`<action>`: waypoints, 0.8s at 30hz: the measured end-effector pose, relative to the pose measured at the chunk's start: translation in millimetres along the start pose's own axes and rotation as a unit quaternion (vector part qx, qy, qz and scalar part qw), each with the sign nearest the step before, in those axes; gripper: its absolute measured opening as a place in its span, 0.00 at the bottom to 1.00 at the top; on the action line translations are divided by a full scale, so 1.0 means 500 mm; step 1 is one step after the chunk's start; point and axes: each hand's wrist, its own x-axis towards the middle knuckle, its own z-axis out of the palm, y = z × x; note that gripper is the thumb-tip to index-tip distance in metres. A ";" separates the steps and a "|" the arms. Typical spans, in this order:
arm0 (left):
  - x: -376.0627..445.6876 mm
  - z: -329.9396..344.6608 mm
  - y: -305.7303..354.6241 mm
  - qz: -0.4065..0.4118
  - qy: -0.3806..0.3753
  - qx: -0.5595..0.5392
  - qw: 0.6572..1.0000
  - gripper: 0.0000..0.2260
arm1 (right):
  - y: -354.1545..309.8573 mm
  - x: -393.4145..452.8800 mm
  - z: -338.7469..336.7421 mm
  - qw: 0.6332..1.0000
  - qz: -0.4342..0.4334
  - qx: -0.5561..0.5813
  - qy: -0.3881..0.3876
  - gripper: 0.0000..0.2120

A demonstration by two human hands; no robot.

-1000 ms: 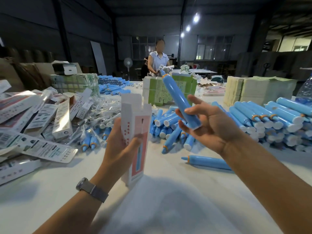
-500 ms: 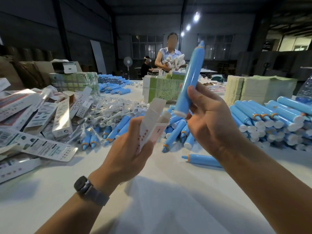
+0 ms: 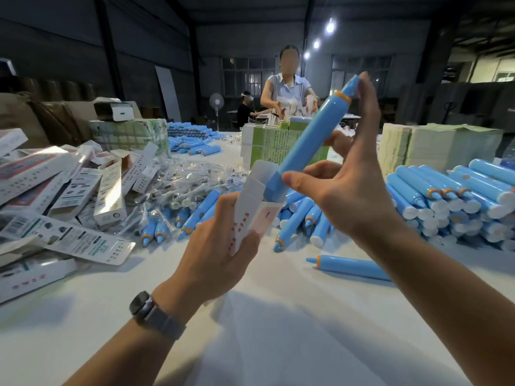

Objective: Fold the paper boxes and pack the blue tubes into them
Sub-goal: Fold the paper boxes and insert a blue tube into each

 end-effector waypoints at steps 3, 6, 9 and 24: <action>0.000 0.001 0.010 0.007 -0.007 0.034 0.999 0.19 | -0.006 0.005 -0.010 0.999 -0.012 -0.024 -0.031 0.59; 0.001 0.000 0.013 0.003 -0.008 0.034 0.999 0.19 | -0.006 0.010 -0.004 0.996 -0.006 -0.056 -0.067 0.57; 0.001 -0.003 0.011 -0.003 0.000 0.039 0.999 0.19 | -0.002 0.019 -0.010 0.995 -0.016 -0.098 -0.026 0.39; 0.015 -0.037 -0.061 -0.040 0.245 0.080 0.965 0.15 | 0.136 0.040 0.214 0.993 0.103 -0.006 -0.050 0.06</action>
